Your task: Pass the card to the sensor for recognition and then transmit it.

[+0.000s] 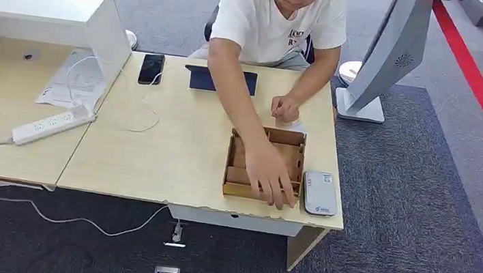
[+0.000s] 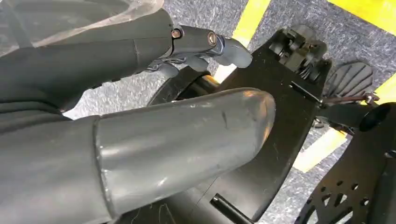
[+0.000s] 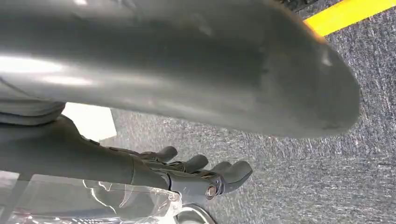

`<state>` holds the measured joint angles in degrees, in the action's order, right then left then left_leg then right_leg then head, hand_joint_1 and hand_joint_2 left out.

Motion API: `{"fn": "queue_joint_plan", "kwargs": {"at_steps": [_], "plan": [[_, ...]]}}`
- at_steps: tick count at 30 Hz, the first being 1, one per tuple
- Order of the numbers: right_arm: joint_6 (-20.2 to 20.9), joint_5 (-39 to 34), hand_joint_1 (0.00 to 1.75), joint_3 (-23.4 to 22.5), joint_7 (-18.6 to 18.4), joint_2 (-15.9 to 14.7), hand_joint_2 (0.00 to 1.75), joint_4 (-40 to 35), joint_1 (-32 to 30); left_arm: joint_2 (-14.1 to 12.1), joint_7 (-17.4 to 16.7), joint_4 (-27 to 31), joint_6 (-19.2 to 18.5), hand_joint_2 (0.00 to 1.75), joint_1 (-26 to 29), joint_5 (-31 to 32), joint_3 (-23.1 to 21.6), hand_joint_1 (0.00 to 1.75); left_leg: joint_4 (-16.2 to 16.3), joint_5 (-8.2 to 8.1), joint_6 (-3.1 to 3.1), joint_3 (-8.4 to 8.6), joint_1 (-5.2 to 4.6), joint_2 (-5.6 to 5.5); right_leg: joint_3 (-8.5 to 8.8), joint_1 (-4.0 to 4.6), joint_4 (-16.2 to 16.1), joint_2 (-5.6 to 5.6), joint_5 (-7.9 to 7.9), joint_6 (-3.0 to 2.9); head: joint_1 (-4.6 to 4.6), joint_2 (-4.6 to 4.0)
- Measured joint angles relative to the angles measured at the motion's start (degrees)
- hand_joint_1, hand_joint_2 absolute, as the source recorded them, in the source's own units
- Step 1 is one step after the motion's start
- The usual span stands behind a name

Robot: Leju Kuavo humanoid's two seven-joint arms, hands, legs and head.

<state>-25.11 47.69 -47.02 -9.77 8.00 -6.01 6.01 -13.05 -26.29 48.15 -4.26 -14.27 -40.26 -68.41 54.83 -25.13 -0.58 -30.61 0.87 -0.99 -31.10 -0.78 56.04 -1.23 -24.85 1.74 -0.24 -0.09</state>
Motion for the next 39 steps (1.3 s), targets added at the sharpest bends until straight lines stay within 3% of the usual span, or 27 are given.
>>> {"fn": "queue_joint_plan", "kwargs": {"at_steps": [16, 28, 30, 32, 34, 35, 36, 39], "plan": [[-1.3, -1.6, 0.00, -2.8, 1.8, 2.1, 0.00, 0.3, 0.1, 3.0, -1.2, -3.6, -1.6, 0.00, -1.9, 1.3, 0.2, 0.00, 0.0, 0.00, 0.00, 0.00, 0.00, 0.00, 0.00, 0.00, 0.0, 0.00, 0.00, 0.00, 0.00, 0.00], [-2.5, -0.8, 0.00, -4.8, 2.7, 2.6, 0.00, 0.9, 0.4, 3.6, -1.2, -4.6, -1.0, 0.00, -2.1, 2.1, 0.4, 0.00, 0.0, 0.00, 0.00, 0.00, 0.00, 0.00, 0.01, 0.00, 0.0, 0.00, 0.01, 0.00, 0.00, 0.00], [-3.2, -2.7, 0.00, -5.2, 3.4, 2.7, 0.00, 0.9, 0.4, 3.0, 0.8, -4.9, 5.1, 0.00, -2.2, 8.2, 0.0, 0.00, 0.0, 0.00, 0.00, -0.01, 0.01, 0.01, 0.00, 0.01, 0.0, 0.00, 0.00, 0.00, 0.00, 0.00], [-6.5, -4.8, 0.00, -6.8, 5.6, 4.4, 0.00, 1.1, 0.5, 2.8, -0.8, -4.9, 21.6, 0.00, -2.0, 26.6, -0.7, 0.00, 0.0, -0.01, -0.04, -0.01, 0.11, 0.01, -0.01, 0.05, 0.0, -0.01, 0.05, -0.08, 0.04, 0.00], [-7.3, -2.6, 0.00, -7.5, 7.1, 5.3, 0.00, 1.7, 0.6, 2.2, 0.3, -4.5, 39.6, 0.00, -0.9, 41.6, -0.2, 0.00, 0.0, -0.04, -0.12, 0.01, 0.15, 0.05, -0.01, 0.05, 0.0, -0.06, 0.03, -0.18, -0.02, 0.00], [-6.7, -1.3, 0.00, -7.6, 7.1, 5.2, 0.00, 2.1, 0.7, 2.0, 1.4, -4.5, 45.0, 0.00, -0.2, 44.6, 0.2, 0.00, 0.0, -0.04, -0.12, 0.05, 0.08, 0.05, 0.00, 0.05, 0.1, -0.05, 0.00, -0.17, -0.04, 0.00], [-5.9, 0.1, 0.00, -7.8, 7.1, 5.0, 0.00, 2.2, 0.8, 1.9, 2.5, -4.4, 47.0, 0.00, 0.2, 45.5, 0.5, 0.00, 0.0, -0.04, -0.12, 0.08, 0.06, 0.04, 0.06, 0.04, 0.1, -0.05, -0.07, -0.11, -0.04, 0.00], [-3.2, 4.6, 0.00, -8.2, 6.4, 3.8, 0.00, 2.8, 1.2, 2.3, 4.4, -4.2, 44.9, 0.00, 3.1, 43.8, 1.8, 0.00, 0.0, -0.09, -0.13, 0.12, 0.06, 0.20, 0.01, 0.04, 0.0, -0.21, -0.06, -0.12, -0.02, 0.00]]}}
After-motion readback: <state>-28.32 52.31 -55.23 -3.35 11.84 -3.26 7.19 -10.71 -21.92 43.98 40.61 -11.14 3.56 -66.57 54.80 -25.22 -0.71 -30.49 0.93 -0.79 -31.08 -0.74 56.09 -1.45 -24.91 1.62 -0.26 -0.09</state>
